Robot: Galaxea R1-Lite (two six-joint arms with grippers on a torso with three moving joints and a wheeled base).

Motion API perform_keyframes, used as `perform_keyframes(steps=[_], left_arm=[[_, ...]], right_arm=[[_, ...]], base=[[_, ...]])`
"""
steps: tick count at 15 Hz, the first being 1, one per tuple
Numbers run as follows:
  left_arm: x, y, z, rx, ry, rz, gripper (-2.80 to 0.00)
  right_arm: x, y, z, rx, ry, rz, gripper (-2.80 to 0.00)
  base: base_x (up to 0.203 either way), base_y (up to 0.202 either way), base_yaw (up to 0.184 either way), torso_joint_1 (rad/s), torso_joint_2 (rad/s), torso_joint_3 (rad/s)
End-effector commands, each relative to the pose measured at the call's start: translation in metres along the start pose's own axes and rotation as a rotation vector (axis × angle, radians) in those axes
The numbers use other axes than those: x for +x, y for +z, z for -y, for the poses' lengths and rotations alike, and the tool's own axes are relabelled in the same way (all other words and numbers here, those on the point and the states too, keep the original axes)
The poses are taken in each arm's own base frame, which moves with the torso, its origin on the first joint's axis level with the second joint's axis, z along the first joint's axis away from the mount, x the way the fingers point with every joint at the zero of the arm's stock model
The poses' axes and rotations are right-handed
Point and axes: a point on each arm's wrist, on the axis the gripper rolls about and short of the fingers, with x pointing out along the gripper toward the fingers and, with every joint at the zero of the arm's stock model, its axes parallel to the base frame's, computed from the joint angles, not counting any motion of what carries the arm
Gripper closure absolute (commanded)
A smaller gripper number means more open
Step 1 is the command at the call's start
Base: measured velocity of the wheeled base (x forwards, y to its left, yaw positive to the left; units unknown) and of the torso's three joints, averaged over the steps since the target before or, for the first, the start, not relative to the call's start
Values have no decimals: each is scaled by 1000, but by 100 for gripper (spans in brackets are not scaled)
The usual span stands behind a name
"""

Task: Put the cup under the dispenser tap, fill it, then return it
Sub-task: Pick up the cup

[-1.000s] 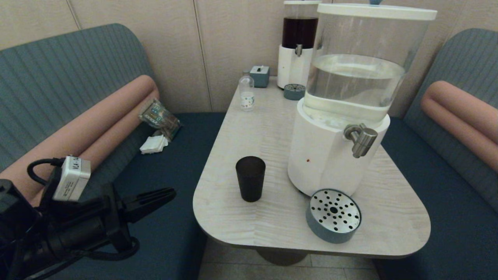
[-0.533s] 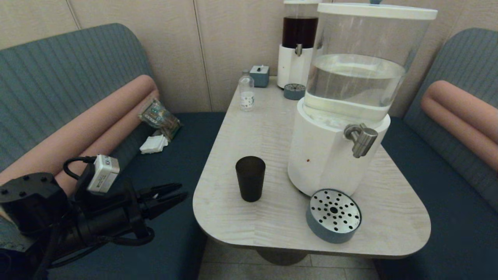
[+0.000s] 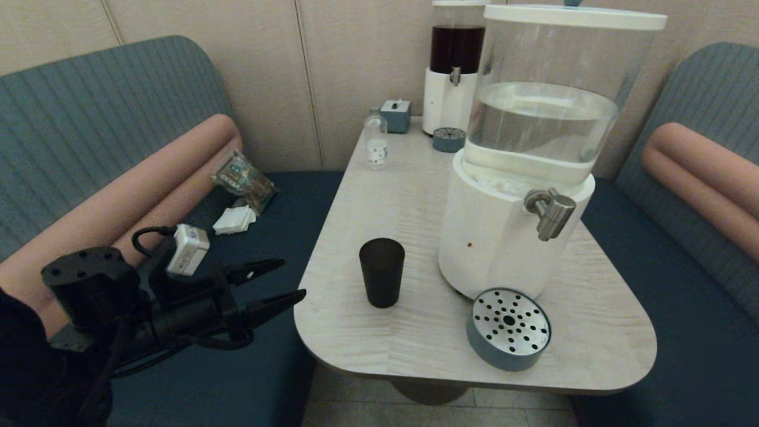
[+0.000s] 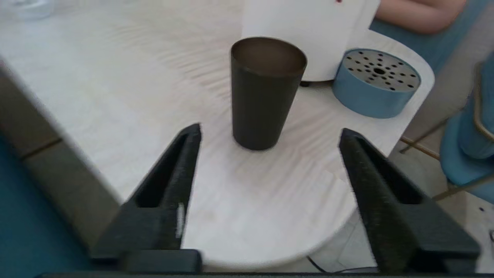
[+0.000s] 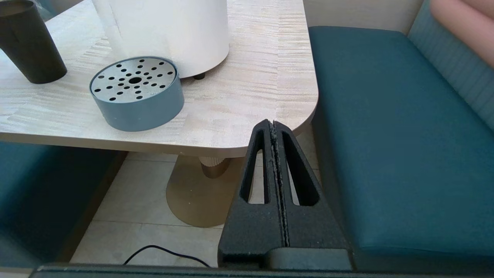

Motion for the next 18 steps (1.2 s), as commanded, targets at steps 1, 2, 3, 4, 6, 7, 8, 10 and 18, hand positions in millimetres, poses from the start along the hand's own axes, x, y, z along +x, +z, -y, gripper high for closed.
perform_keyframes(steps=[1, 2, 3, 4, 6, 7, 8, 10, 18], left_arm=[[16, -13, -9, -11, -40, -13, -280], [24, -20, -10, -14, -72, -22, -280], [31, -29, -10, -25, -91, -37, -280], [37, -36, -13, -27, -102, -47, -280], [52, -48, -26, -9, -111, -45, -280], [57, -52, -31, 1, -113, -41, -280], [64, -57, -37, 8, -116, -38, -280], [73, -66, -47, 17, -118, -33, -280], [93, -67, -47, 46, -155, -7, -280]], right_arm=[[1, -4, 0, 0, -2, -14, 0], [1, -4, 0, 0, 0, -14, 0], [1, -4, 0, 0, 0, -14, 0], [1, -4, 0, -1, -1, -13, 0], [1, -4, 0, -9, 1, -14, 0], [1, -4, 0, -8, 0, -14, 0], [1, -4, 0, -8, 1, -12, 0], [1, -4, 0, -5, 1, -13, 0], [1, -4, 0, -3, 0, -13, 0]], base=[[0, 0, 0, 0, 0, 0], [0, 0, 0, 0, 0, 0], [0, 0, 0, 0, 0, 0], [0, 0, 0, 0, 0, 0], [0, 0, 0, 0, 0, 0], [0, 0, 0, 0, 0, 0], [0, 0, 0, 0, 0, 0], [0, 0, 0, 0, 0, 0], [0, 0, 0, 0, 0, 0]])
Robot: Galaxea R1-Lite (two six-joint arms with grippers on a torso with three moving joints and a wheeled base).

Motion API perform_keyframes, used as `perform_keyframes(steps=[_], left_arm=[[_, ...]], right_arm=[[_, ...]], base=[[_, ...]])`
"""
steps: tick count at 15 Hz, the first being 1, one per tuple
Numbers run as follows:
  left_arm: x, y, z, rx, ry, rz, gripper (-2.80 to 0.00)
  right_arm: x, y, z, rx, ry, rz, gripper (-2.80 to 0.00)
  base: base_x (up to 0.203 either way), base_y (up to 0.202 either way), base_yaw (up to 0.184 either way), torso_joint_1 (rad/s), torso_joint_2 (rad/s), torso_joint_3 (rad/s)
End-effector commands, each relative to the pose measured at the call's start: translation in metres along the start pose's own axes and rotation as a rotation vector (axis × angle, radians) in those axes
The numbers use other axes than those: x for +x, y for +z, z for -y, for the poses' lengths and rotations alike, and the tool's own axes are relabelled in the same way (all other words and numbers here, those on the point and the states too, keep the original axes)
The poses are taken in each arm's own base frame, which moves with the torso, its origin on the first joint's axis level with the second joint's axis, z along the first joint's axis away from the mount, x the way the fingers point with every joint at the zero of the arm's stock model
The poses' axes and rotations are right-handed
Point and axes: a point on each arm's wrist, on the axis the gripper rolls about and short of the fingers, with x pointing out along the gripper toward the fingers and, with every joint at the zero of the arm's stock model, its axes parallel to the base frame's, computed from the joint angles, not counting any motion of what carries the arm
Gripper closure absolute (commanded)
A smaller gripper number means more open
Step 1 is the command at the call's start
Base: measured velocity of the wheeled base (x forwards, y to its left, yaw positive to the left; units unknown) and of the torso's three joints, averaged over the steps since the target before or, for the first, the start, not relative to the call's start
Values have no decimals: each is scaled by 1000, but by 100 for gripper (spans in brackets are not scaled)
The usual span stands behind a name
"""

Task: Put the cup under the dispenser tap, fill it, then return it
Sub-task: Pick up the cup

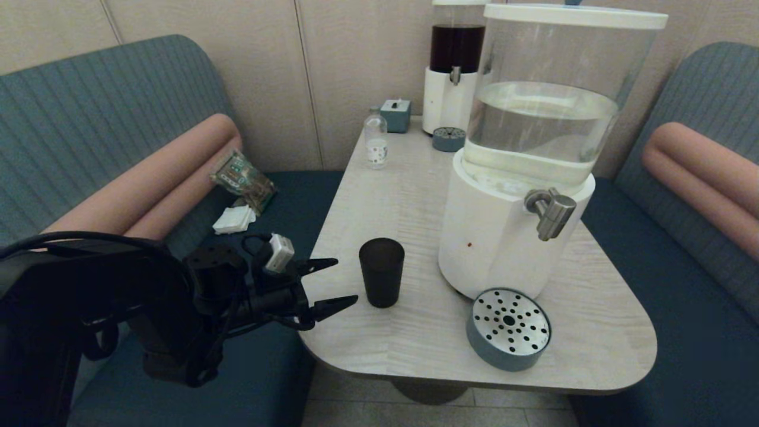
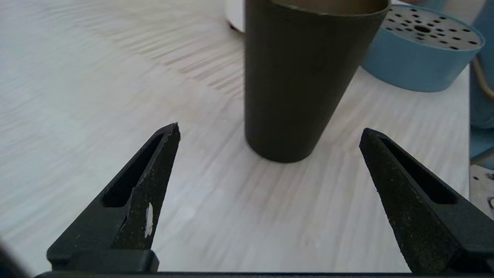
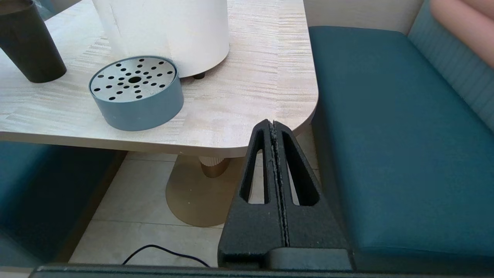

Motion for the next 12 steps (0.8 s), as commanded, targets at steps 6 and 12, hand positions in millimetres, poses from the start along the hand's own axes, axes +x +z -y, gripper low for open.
perform_keyframes(steps=[6, 12], left_arm=[[22, -1, 5, 18, -55, 23, -280], [40, -3, -12, 50, -42, 63, -280]], right_arm=[[1, -4, 0, 0, 0, -13, 0], [1, -4, 0, 0, -1, -14, 0]], base=[[0, 0, 0, 0, 0, 0], [0, 0, 0, 0, 0, 0]])
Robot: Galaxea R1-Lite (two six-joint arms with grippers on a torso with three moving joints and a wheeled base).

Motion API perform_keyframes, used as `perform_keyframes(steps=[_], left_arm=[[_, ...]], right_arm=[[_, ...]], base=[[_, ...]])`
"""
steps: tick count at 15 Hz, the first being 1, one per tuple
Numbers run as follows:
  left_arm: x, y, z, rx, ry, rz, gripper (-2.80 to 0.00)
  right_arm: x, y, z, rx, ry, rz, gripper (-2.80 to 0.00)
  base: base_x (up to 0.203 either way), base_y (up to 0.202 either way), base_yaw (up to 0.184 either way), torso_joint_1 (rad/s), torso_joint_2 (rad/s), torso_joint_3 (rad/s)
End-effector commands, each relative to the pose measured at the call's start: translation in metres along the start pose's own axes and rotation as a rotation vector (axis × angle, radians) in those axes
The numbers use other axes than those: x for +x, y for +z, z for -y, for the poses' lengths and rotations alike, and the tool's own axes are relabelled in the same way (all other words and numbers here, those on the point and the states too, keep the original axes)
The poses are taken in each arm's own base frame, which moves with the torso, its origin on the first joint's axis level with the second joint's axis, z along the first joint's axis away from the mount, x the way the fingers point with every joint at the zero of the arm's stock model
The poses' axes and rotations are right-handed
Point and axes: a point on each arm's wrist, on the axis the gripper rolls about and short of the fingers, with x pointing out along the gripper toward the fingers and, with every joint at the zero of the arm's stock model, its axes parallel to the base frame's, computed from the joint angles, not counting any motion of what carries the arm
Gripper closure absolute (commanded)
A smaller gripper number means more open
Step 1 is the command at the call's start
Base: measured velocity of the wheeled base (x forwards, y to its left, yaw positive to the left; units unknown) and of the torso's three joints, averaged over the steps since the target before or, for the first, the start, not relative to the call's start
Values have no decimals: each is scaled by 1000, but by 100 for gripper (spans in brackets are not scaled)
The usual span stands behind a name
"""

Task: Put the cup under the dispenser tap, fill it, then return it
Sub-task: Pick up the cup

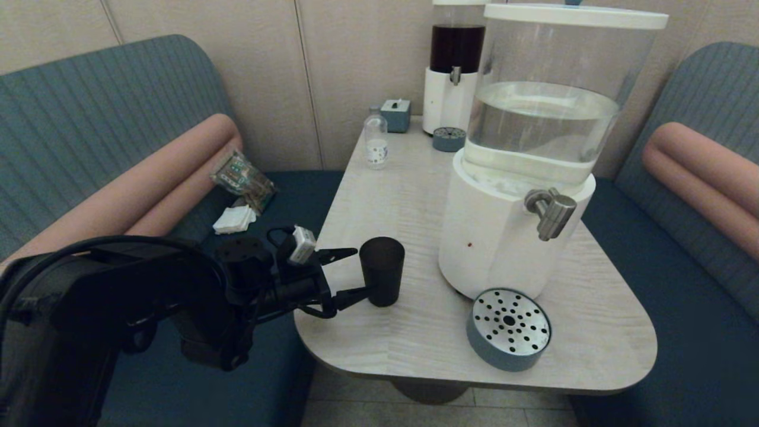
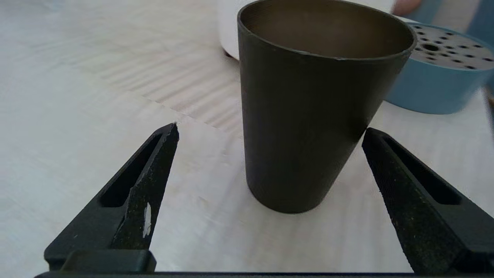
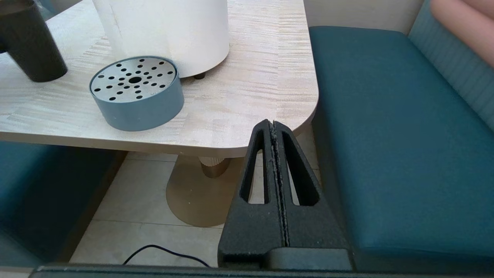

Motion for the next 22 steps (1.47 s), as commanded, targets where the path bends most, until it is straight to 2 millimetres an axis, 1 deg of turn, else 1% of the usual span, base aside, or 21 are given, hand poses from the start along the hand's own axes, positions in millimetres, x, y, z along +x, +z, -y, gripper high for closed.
perform_keyframes(steps=[1, 4, 10, 13, 16, 17, 18, 22], left_arm=[[4, -5, -3, 8, 7, 5, -280], [10, -8, -4, 14, 19, 10, -280], [24, -4, 5, 26, -19, 27, -280], [27, -5, 5, 27, -21, 28, -280], [29, -2, 2, 40, -8, 39, -280], [30, -2, 1, 44, 9, 42, -76], [30, -4, 1, 43, 15, 38, 0], [34, -4, 8, 32, -5, 35, 0]], right_arm=[[1, -4, 0, 0, 0, -14, 0], [1, -4, 0, 0, -1, -14, 0], [1, -4, 0, 2, -3, -14, 0], [1, -4, 0, 2, -2, -14, 0], [1, -4, 0, 2, -1, -14, 0], [1, -4, 0, 2, -2, -14, 0], [1, -4, 0, 2, -3, -14, 0], [1, -4, 0, 2, -1, -14, 0]], base=[[0, 0, 0, 0, 0, 0], [0, 0, 0, 0, 0, 0], [0, 0, 0, 0, 0, 0], [0, 0, 0, 0, 0, 0], [0, 0, 0, 0, 0, 0], [0, 0, 0, 0, 0, 0], [0, 0, 0, 0, 0, 0], [0, 0, 0, 0, 0, 0]])
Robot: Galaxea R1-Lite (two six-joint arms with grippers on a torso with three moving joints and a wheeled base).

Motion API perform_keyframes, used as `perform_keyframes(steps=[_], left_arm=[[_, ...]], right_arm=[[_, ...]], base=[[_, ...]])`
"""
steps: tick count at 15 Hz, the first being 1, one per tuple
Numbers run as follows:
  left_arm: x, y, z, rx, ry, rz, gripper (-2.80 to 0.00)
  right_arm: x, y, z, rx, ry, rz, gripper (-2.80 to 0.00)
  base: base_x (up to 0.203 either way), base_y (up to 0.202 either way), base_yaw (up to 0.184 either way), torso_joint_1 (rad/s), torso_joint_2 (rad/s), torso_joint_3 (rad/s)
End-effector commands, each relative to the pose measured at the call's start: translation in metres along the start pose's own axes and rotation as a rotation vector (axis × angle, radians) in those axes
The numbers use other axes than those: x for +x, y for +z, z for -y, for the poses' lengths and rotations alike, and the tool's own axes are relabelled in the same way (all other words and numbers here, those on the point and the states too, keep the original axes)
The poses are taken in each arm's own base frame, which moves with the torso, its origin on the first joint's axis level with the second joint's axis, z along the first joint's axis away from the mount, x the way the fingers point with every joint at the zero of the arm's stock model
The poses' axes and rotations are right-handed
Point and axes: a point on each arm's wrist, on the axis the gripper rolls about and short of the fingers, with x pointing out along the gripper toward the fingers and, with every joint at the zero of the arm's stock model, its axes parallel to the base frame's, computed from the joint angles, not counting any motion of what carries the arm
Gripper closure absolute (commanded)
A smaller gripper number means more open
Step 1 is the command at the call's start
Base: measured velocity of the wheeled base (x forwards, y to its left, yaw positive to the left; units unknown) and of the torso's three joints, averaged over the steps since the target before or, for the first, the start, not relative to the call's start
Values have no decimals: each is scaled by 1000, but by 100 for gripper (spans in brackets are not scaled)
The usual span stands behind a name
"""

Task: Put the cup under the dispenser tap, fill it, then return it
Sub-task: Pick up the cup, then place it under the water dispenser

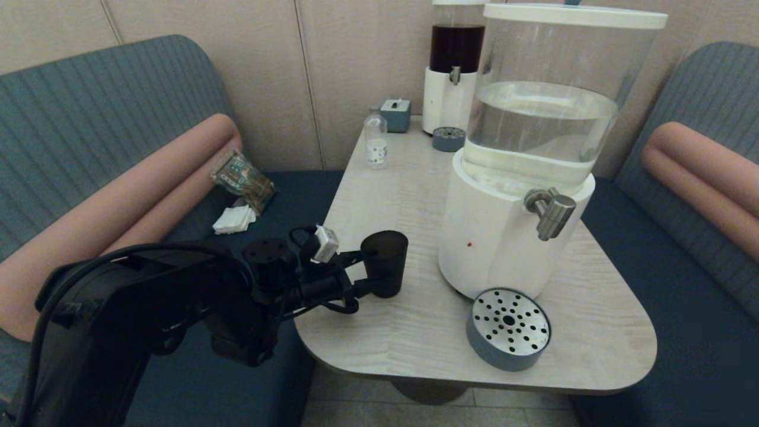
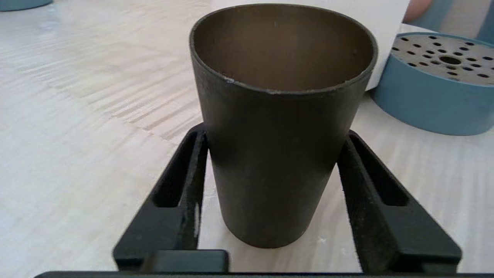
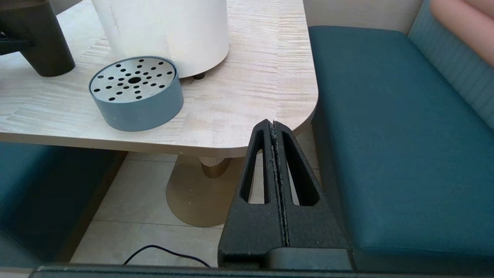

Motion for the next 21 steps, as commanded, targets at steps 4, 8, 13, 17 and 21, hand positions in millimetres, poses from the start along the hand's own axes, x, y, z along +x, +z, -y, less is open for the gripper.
perform_keyframes(steps=[4, 8, 13, 17, 21], left_arm=[[1, 3, 8, -4, -19, 0, 0], [-10, 37, 32, -5, -45, 5, 0], [-7, 79, 78, -9, -147, 47, 0], [18, 84, 99, -28, -233, 80, 0], [42, 77, 106, -39, -280, 99, 0]], right_arm=[[1, -4, 0, 1, -1, -14, 0], [1, -4, 0, 1, -2, -15, 0], [1, -4, 0, 1, -1, -14, 0], [1, -4, 0, 1, -1, -14, 0], [1, -4, 0, 1, -2, -12, 0]], base=[[0, 0, 0, 0, 0, 0], [0, 0, 0, 0, 0, 0], [0, 0, 0, 0, 0, 0], [0, 0, 0, 0, 0, 0], [0, 0, 0, 0, 0, 0]])
